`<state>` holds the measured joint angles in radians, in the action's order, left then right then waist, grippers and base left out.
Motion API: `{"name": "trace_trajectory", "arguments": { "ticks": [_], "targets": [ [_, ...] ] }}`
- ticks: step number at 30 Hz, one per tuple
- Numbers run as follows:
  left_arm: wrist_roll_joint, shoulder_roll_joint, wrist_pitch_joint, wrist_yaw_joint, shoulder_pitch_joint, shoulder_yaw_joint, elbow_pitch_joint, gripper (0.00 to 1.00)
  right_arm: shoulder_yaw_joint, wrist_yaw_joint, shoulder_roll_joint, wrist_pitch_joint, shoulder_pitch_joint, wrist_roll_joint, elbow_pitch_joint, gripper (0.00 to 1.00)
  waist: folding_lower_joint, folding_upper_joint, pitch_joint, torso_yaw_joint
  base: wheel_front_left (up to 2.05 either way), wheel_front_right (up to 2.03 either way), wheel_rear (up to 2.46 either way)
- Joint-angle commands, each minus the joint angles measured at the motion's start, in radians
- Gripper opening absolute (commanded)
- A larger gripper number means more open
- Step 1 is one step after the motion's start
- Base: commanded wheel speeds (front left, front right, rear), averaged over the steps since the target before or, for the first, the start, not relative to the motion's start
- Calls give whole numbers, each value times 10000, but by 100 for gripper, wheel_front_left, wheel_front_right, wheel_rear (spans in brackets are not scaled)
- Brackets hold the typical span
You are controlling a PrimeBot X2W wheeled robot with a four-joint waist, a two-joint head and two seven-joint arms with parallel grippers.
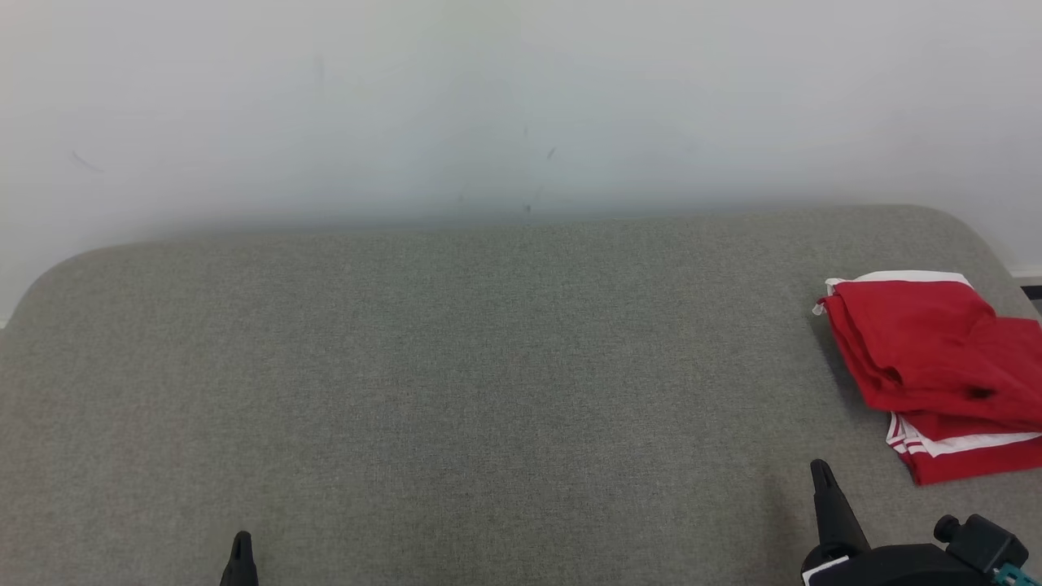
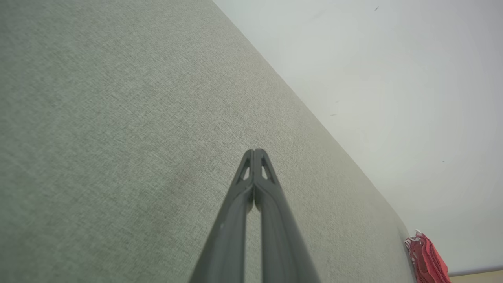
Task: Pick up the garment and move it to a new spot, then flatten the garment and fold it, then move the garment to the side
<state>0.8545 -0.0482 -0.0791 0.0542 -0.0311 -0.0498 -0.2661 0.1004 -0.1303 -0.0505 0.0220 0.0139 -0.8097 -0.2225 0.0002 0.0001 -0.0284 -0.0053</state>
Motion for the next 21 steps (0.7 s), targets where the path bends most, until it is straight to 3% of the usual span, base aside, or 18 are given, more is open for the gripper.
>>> {"name": "trace_trajectory", "arguments": {
  "ticks": [1, 21],
  "targets": [
    [374, -23, 83, 91, 291, -67, 150, 0, 21, -3, -3, -61, -265, -405, 90, 0, -1, -1, 7, 1, 0, 0, 0],
    [2792, -26, 710, 327, 684, -268, 182, 0, 65, -4, -1, -500, -608, -2965, -10, 0, -1, -1, 88, 15, 0, 0, 0]
  ]
}}
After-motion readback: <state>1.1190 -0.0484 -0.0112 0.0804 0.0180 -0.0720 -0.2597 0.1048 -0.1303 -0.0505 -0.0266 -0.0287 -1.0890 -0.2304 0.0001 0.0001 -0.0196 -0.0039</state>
